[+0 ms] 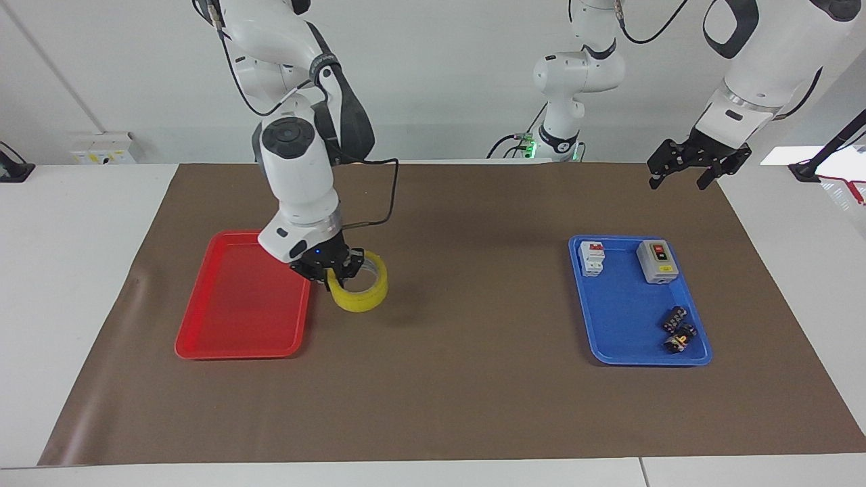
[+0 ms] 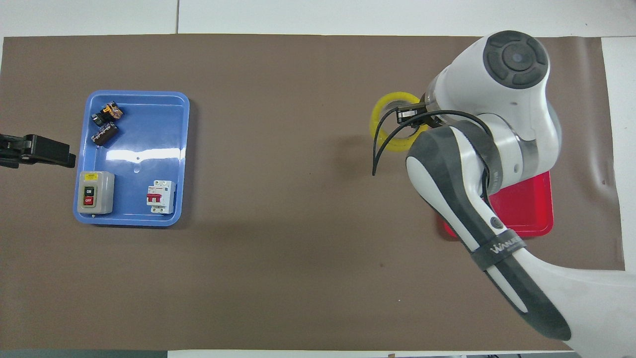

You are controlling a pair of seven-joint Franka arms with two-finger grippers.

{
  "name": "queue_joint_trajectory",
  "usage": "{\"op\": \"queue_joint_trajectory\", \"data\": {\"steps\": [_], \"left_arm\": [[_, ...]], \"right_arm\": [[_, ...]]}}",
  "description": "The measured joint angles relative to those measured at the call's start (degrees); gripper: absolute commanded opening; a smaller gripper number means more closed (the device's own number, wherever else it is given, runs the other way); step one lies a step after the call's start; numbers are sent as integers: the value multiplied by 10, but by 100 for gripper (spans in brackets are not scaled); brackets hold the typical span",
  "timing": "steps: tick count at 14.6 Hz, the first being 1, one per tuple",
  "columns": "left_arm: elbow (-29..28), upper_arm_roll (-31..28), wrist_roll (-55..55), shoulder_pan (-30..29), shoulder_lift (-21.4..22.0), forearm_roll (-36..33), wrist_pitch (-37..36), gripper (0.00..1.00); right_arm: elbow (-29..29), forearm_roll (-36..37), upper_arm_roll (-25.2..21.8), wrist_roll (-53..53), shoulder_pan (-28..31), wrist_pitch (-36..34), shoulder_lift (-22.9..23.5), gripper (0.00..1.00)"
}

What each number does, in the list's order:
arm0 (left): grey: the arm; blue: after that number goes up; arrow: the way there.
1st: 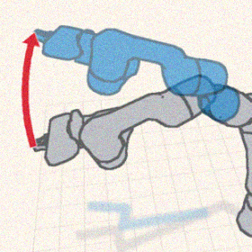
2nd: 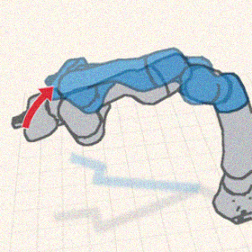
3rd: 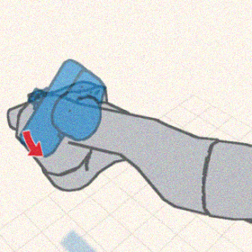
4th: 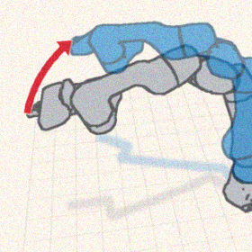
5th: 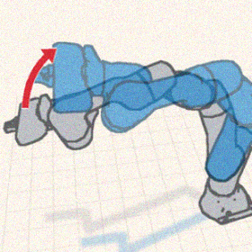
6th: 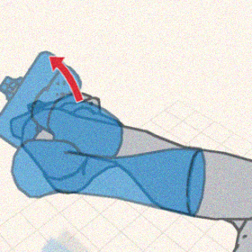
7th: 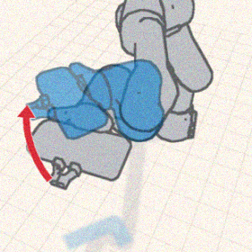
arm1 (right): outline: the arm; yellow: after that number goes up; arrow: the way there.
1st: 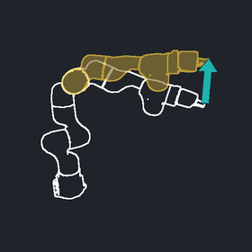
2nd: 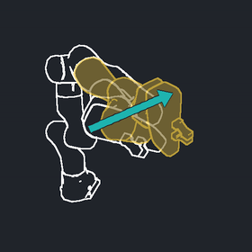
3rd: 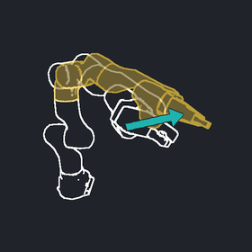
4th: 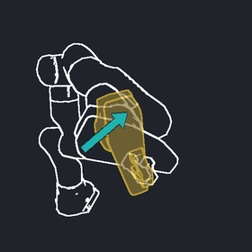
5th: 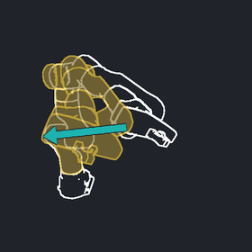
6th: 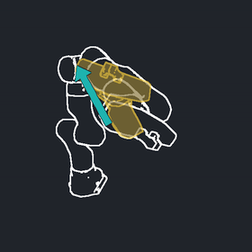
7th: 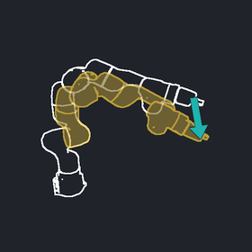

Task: Place and move tape with both arms
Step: 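Carry the yellow tape with the right gripper into the red tray, then lower the tape into the red tray and open the right gripper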

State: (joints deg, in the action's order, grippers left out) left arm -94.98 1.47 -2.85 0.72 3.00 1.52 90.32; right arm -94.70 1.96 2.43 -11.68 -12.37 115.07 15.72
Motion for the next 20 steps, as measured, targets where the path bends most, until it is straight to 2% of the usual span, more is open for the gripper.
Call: {"op": "queue_joint_trajectory", "data": {"steps": [6, 8, 11, 14, 20], "left_arm": [[0, 0, 0, 0, 0, 0, 0, 100], [0, 0, 0, 0, 0, 0, 0, 100], [0, 0, 0, 0, 0, 0, 0, 100], [0, 0, 0, 0, 0, 0, 0, 100], [0, 0, 0, 0, 0, 0, 0, 100]], "right_arm": [[-58, -1, -1, 150, 116, -1, -19, 0], [-106, -3, -1, 200, 149, 39, -30, 0], [-213, -12, -1, 262, 193, 144, -55, 0], [-274, -12, 0, 268, 200, 189, -72, 0], [-309, -13, 1, 270, 202, 234, -77, 0]]}}
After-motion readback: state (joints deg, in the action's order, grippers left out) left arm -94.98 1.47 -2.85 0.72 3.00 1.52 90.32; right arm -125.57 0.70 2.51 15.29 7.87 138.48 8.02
